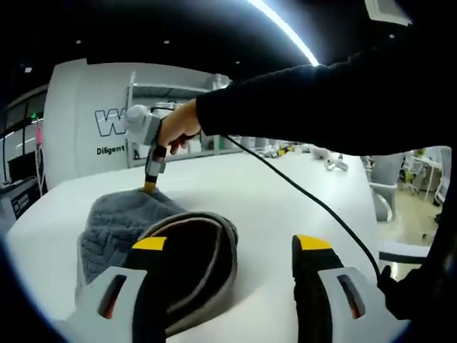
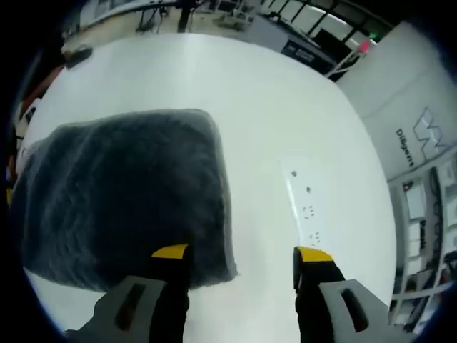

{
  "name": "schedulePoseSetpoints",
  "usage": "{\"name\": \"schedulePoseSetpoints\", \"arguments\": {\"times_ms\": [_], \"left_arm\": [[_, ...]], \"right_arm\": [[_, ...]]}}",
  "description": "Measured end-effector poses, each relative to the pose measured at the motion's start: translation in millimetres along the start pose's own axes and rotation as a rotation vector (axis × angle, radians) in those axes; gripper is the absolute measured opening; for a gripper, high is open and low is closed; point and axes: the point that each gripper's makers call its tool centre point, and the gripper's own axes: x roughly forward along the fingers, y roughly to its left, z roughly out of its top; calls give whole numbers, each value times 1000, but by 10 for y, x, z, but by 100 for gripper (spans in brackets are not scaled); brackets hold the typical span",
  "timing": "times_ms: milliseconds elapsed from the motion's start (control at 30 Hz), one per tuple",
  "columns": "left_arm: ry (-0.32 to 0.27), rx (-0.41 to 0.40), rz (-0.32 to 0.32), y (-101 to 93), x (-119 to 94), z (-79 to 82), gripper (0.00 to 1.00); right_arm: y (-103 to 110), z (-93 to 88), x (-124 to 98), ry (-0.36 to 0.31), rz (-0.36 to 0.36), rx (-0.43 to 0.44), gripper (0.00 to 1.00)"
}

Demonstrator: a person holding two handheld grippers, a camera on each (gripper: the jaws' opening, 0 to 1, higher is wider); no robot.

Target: Open the folded towel by lifting each exposed corner and separating the folded layers until the towel lies flat within the target outline without major curled edges

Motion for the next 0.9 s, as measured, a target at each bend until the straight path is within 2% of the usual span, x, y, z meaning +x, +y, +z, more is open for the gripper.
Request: {"name": "schedulePoseSetpoints", "arguments": {"times_ms": [133, 400, 633, 833, 900], "left_arm": [[-18, -2, -4, -27, -47, 54, 84], [-26, -10, -35, -140, -177, 115, 86], [-55, -31, -4, -70, -295, 234, 87], [-67, -55, 50, 34, -370, 276, 94], [-71, -66, 53, 44, -400, 292, 93]], "right_arm": [[-35, -12, -55, 2, -17, -4, 73], [-1, 5, -168, 2, -24, -20, 76], [43, 65, -346, -7, -38, -31, 77], [100, 77, -497, -9, -50, -41, 77], [147, 69, -534, -6, -54, -45, 78]]}}
